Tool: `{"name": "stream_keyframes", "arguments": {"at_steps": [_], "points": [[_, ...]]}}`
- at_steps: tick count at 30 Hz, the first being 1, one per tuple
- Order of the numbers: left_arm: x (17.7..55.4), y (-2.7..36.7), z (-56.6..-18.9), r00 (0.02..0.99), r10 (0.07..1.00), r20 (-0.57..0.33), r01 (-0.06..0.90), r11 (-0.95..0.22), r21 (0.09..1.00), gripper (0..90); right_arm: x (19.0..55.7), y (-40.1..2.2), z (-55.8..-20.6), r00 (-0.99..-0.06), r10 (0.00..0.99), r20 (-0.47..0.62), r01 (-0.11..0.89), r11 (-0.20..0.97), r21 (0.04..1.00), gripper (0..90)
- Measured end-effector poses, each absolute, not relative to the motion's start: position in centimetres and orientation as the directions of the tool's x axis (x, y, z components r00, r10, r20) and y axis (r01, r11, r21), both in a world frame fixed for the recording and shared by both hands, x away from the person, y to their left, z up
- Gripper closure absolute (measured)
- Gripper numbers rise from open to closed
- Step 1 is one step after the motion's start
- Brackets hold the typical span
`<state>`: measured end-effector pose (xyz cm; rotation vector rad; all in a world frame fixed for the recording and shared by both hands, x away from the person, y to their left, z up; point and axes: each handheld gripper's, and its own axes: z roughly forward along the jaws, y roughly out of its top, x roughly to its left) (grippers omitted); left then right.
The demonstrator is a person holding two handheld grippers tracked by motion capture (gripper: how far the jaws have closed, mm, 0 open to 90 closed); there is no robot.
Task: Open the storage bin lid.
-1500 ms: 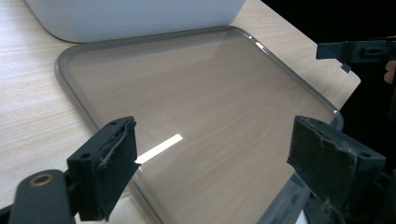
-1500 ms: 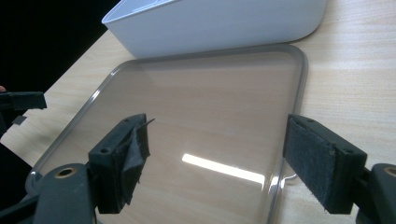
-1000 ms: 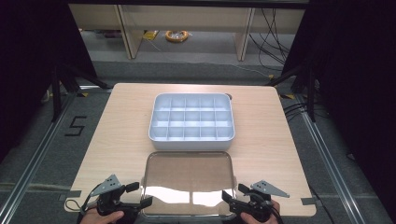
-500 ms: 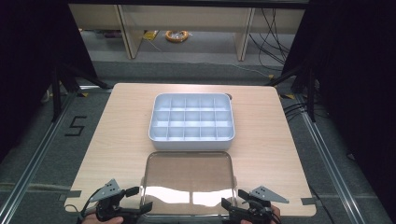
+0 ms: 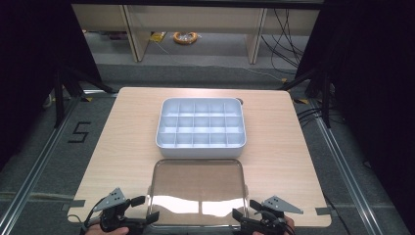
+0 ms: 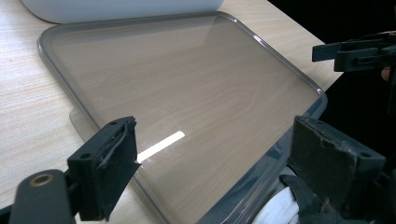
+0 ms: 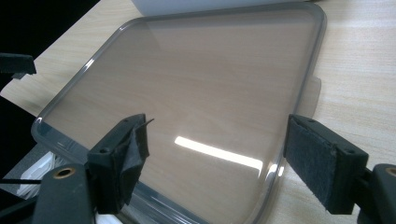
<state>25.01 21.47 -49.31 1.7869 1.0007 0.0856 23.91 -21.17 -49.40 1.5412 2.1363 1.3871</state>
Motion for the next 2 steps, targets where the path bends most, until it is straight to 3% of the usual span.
{"name": "stream_keyframes", "arguments": {"at_steps": [2], "points": [[25.01, 21.47, -49.32, 0.646, 0.663, -0.378, 0.583, -0.109, 0.805, 14.6, 24.12, -21.11, -49.64, -0.455, 0.816, 0.356, 0.649, 0.030, 0.760, 23.0]]}}
